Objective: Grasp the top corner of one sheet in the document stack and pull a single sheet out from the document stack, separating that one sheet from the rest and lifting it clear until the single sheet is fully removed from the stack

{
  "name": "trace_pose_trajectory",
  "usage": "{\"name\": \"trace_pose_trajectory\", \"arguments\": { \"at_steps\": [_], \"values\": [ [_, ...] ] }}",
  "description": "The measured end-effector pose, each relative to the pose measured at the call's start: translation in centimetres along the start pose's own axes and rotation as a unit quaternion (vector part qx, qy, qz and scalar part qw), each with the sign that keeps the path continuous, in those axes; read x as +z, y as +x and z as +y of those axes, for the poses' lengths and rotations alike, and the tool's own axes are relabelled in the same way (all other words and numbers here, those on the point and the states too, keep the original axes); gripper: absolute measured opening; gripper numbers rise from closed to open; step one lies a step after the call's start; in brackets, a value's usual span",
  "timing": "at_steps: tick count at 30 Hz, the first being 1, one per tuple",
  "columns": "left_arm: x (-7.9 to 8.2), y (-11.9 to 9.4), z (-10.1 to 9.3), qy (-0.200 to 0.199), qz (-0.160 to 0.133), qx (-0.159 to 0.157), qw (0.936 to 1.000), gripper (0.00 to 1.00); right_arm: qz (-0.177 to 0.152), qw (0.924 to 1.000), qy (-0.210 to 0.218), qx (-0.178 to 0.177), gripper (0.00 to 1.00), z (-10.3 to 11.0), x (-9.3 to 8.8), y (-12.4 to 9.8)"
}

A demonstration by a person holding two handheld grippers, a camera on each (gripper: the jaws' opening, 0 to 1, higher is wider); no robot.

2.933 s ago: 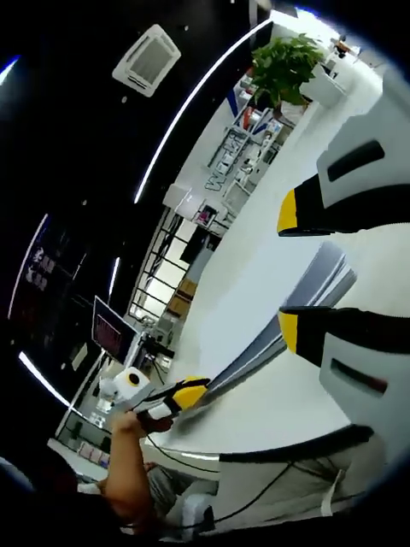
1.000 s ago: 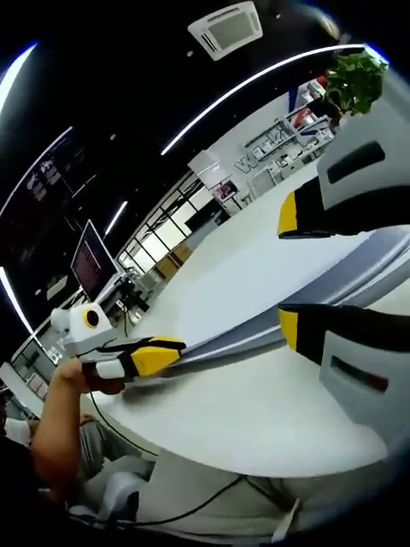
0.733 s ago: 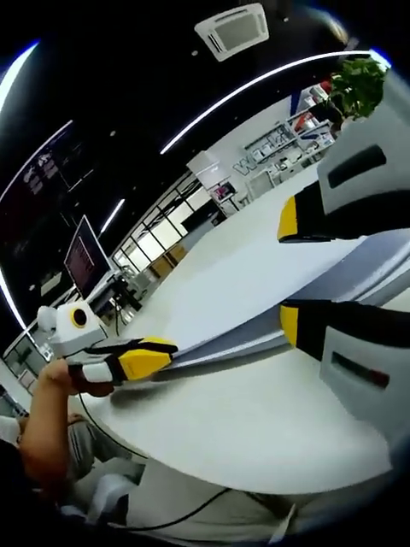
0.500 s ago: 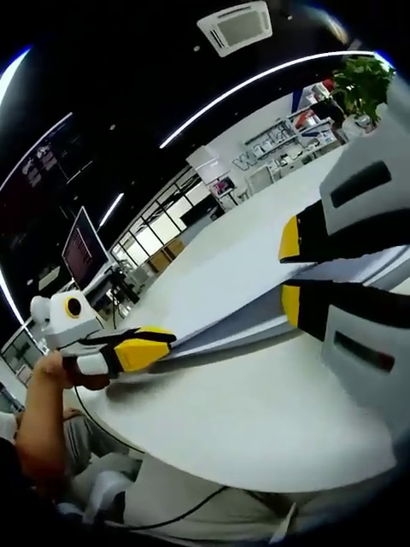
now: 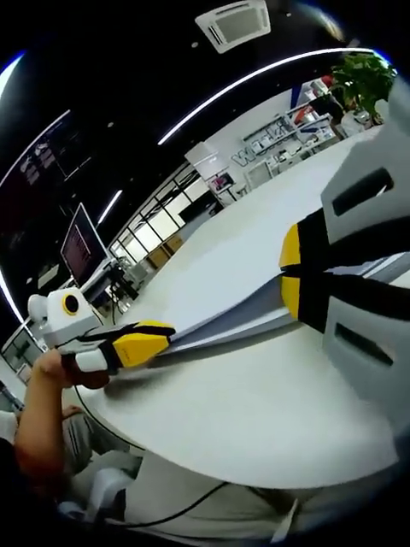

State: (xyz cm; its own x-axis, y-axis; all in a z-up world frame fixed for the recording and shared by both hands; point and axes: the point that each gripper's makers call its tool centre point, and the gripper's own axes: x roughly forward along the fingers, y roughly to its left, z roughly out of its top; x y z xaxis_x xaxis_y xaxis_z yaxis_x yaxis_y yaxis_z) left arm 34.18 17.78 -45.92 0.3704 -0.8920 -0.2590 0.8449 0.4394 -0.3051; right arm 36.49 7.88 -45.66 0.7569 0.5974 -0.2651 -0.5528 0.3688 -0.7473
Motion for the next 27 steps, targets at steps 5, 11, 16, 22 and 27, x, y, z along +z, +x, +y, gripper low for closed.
{"name": "trace_pose_trajectory", "arguments": {
  "at_steps": [5, 11, 16, 22, 27],
  "values": [
    [0.1, 0.0, 0.0, 0.002, 0.001, 0.009, 1.0000, 0.14, -0.002, 1.0000, 0.003, 0.002, 0.02, 0.0, 0.0, 0.1],
    [0.1, -0.7, -0.2, -0.001, 0.006, 0.027, 0.9996, 0.19, -0.003, 1.0000, -0.002, 0.005, 0.02, 0.1, -0.1, 0.2],
    [0.6, -1.8, -0.6, 0.001, -0.015, 0.041, 0.9991, 0.18, -0.005, 1.0000, 0.002, 0.002, 0.02, 0.0, -0.1, 0.3],
    [2.3, -2.9, -1.2, 0.058, -0.068, 0.068, 0.9937, 0.18, -0.006, 1.0000, 0.006, 0.003, 0.02, 0.0, -0.1, 0.5],
    [3.2, -4.3, -0.6, 0.076, -0.090, 0.128, 0.9847, 0.20, -0.008, 0.9998, 0.020, 0.005, 0.02, 0.0, -0.2, 0.6]
  ]
}}
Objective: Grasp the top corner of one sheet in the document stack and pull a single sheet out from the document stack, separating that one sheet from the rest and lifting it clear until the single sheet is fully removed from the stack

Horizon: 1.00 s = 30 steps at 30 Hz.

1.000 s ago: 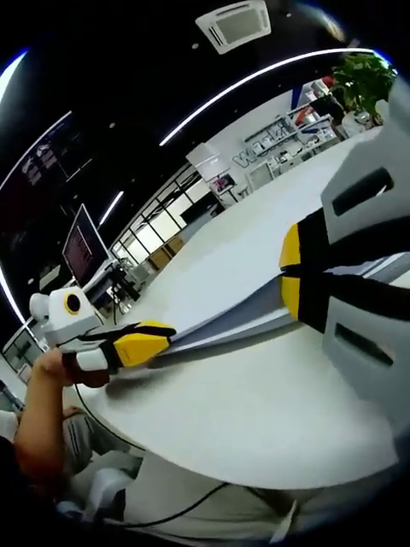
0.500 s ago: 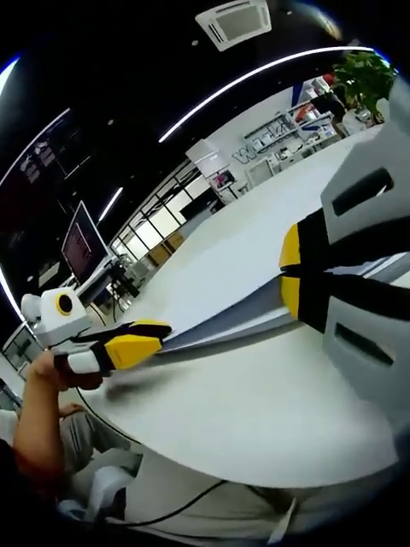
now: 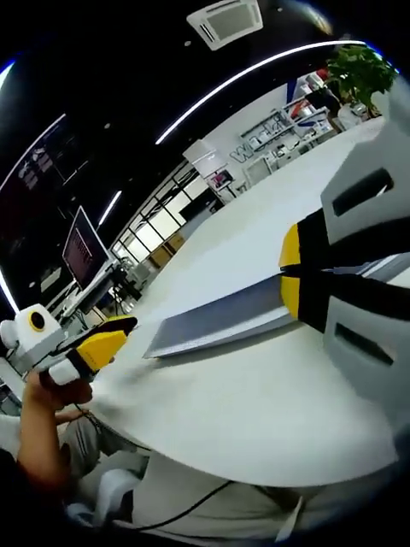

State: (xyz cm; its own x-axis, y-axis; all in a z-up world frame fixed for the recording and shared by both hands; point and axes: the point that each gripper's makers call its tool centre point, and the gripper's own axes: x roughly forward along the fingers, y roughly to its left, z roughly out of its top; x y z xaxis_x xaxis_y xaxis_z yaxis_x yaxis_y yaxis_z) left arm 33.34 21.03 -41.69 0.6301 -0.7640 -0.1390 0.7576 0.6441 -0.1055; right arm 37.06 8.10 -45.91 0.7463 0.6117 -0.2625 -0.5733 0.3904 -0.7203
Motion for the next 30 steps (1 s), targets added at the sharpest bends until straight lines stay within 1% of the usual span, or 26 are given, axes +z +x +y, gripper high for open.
{"name": "trace_pose_trajectory", "arguments": {
  "at_steps": [1, 2, 3, 5, 6, 8, 11, 13, 14, 15, 16, 17, 19, 21, 23, 24, 27, 30],
  "values": [
    [0.5, -0.6, 0.5, 0.002, -0.018, 0.024, 0.9995, 0.20, -0.001, 1.0000, 0.002, -0.001, 0.02, 0.0, 0.0, 0.0],
    [0.7, -1.0, 0.9, -0.005, -0.027, 0.040, 0.9988, 0.20, -0.001, 1.0000, 0.005, -0.002, 0.02, 0.0, 0.0, 0.0],
    [0.8, -1.5, 1.4, -0.025, -0.040, 0.059, 0.9971, 0.21, -0.001, 1.0000, 0.006, -0.003, 0.02, 0.0, 0.0, 0.0],
    [0.6, -2.1, 1.5, -0.054, -0.054, 0.072, 0.9945, 0.24, -0.002, 1.0000, 0.008, -0.003, 0.02, -0.1, 0.0, 0.0],
    [0.4, -2.6, 1.6, -0.074, -0.063, 0.078, 0.9922, 0.23, -0.002, 1.0000, 0.007, -0.003, 0.02, -0.1, 0.0, 0.1],
    [-0.3, -3.2, 1.7, -0.087, -0.067, 0.089, 0.9900, 0.22, -0.001, 1.0000, 0.005, -0.002, 0.02, 0.0, 0.0, 0.1],
    [-1.0, -3.9, 1.2, -0.098, -0.069, 0.099, 0.9878, 0.22, -0.001, 1.0000, 0.009, 0.003, 0.02, -0.1, -0.1, 0.1],
    [-1.4, -4.4, 0.8, -0.093, -0.072, 0.110, 0.9869, 0.23, -0.002, 0.9999, 0.011, 0.003, 0.02, 0.0, 0.0, 0.0],
    [-1.5, -4.6, 0.6, -0.085, -0.072, 0.116, 0.9870, 0.23, -0.003, 0.9999, 0.013, 0.001, 0.02, -0.1, 0.0, 0.0],
    [-1.5, -4.9, 0.7, -0.060, -0.072, 0.127, 0.9875, 0.23, -0.003, 0.9999, 0.014, 0.000, 0.02, -0.1, 0.0, 0.0],
    [-1.0, -5.3, 0.6, -0.021, -0.084, 0.148, 0.9852, 0.23, -0.004, 0.9999, 0.014, -0.001, 0.02, -0.1, 0.0, 0.0],
    [-1.0, -5.5, 0.3, -0.004, -0.088, 0.156, 0.9839, 0.24, -0.004, 0.9999, 0.015, -0.002, 0.02, -0.1, 0.0, 0.0],
    [-1.3, -5.6, -0.6, -0.005, -0.085, 0.156, 0.9841, 0.26, -0.004, 0.9999, 0.016, -0.001, 0.02, -0.1, 0.0, -0.1],
    [-1.6, -5.8, -0.8, -0.012, -0.084, 0.161, 0.9834, 0.29, -0.004, 0.9998, 0.018, 0.000, 0.02, -0.1, 0.0, -0.1],
    [-2.0, -5.9, -0.8, -0.029, -0.081, 0.164, 0.9826, 0.29, -0.005, 0.9998, 0.020, 0.000, 0.02, -0.1, 0.0, -0.1],
    [-2.0, -6.1, -0.7, -0.031, -0.085, 0.166, 0.9820, 0.30, -0.006, 0.9998, 0.020, -0.002, 0.02, -0.1, 0.0, -0.2],
    [-1.4, -6.2, -0.6, -0.053, -0.106, 0.164, 0.9793, 0.30, -0.009, 0.9998, 0.015, -0.009, 0.02, 0.0, 0.0, -0.3],
    [-1.0, -6.1, -0.7, -0.061, -0.115, 0.158, 0.9789, 0.30, -0.011, 0.9997, 0.018, -0.013, 0.02, -0.1, 0.0, -0.3]
  ]
}}
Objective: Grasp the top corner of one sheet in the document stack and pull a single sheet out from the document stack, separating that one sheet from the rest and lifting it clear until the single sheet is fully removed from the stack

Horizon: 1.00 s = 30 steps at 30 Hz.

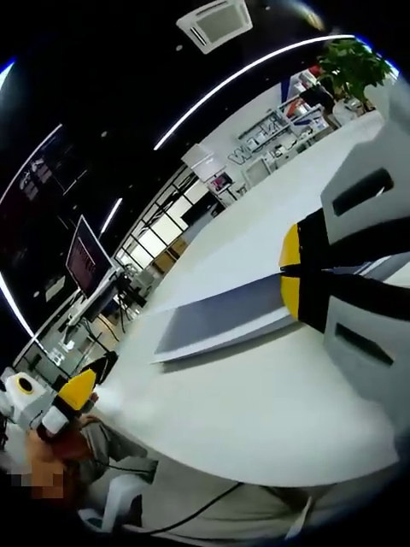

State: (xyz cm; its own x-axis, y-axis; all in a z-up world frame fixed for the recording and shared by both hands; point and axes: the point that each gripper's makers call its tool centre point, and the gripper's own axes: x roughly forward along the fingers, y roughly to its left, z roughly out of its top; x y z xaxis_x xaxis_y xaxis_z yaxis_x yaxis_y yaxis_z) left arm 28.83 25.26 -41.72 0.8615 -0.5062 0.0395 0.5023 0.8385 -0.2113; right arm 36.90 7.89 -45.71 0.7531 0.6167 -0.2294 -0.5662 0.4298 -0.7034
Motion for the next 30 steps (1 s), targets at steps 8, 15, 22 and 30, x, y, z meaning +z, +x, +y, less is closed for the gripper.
{"name": "trace_pose_trajectory", "arguments": {
  "at_steps": [8, 15, 22, 30],
  "values": [
    [0.2, 0.8, -0.5, -0.007, 0.001, -0.013, 0.9999, 0.32, 0.000, 0.9998, 0.017, 0.007, 0.02, -0.2, 0.0, 0.0],
    [0.1, 0.9, -0.1, -0.001, 0.008, -0.006, 1.0000, 0.32, 0.002, 0.9984, 0.056, 0.012, 0.02, 0.0, 0.5, -0.3],
    [0.3, 0.6, 0.7, -0.004, 0.000, 0.009, 0.9999, 0.31, -0.048, 0.9920, 0.116, -0.010, 0.02, -2.4, 2.6, -1.6],
    [0.5, 0.6, 1.4, -0.016, -0.004, 0.022, 0.9996, 0.30, -0.073, 0.9825, 0.170, -0.021, 0.02, -5.2, 3.8, -3.9]
  ]
}}
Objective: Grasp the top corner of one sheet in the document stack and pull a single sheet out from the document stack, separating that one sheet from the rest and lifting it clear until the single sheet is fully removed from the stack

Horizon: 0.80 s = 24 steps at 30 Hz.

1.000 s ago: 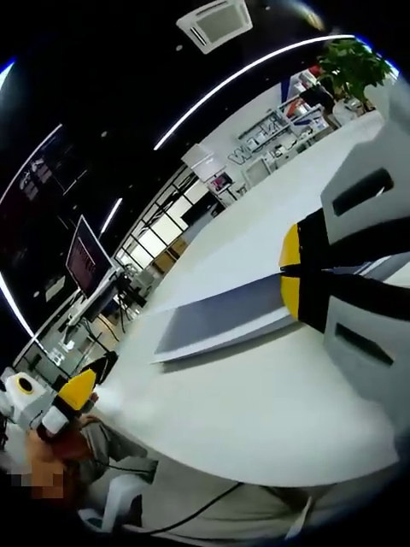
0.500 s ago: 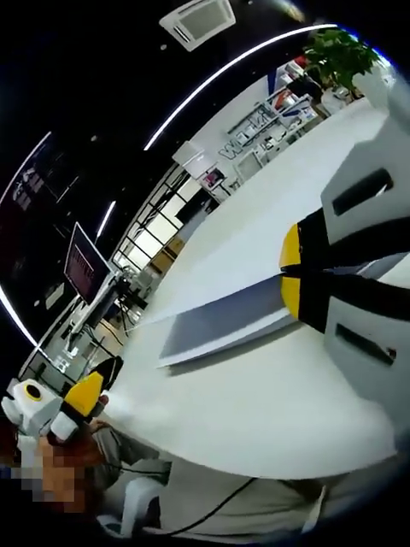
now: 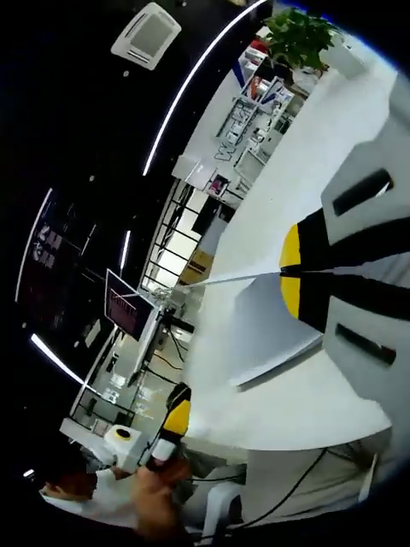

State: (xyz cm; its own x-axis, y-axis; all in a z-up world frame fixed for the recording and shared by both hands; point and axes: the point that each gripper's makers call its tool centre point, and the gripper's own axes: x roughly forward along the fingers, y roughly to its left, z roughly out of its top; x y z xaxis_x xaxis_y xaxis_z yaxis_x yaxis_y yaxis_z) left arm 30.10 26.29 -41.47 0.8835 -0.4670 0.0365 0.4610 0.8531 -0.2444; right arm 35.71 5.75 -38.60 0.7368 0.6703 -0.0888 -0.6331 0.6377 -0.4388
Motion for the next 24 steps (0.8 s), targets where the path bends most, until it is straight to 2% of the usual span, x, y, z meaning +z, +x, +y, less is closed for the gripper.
{"name": "trace_pose_trajectory", "arguments": {
  "at_steps": [4, 9, 15, 17, 18, 20, 24],
  "values": [
    [0.3, -0.3, 1.1, -0.004, -0.003, 0.022, 0.9998, 0.28, -0.003, 0.9977, 0.067, -0.007, 0.02, -1.8, 0.3, -1.0],
    [0.7, -0.6, 1.9, -0.017, -0.006, 0.034, 0.9992, 0.28, 0.005, 0.9929, 0.118, -0.013, 0.02, -3.8, 0.3, -1.9],
    [0.5, -0.5, 2.3, -0.033, 0.012, 0.048, 0.9982, 0.28, 0.010, 0.9820, 0.188, -0.012, 0.02, -6.4, 0.7, -3.2],
    [-0.2, -0.7, 2.7, -0.046, 0.040, 0.065, 0.9960, 0.28, 0.014, 0.9767, 0.214, -0.007, 0.02, -7.1, 0.7, -3.7],
    [-0.3, -0.7, 2.8, -0.031, 0.048, 0.065, 0.9962, 0.28, 0.013, 0.9740, 0.226, -0.005, 0.02, -7.6, 0.7, -4.0],
    [-0.2, -0.6, 2.8, -0.020, 0.049, 0.069, 0.9962, 0.28, 0.011, 0.9710, 0.239, -0.009, 0.02, -8.5, 0.7, -4.6],
    [0.0, -0.5, 2.4, -0.031, 0.043, 0.057, 0.9969, 0.26, 0.006, 0.9625, 0.271, -0.012, 0.02, -10.2, 0.6, -5.7]
  ]
}}
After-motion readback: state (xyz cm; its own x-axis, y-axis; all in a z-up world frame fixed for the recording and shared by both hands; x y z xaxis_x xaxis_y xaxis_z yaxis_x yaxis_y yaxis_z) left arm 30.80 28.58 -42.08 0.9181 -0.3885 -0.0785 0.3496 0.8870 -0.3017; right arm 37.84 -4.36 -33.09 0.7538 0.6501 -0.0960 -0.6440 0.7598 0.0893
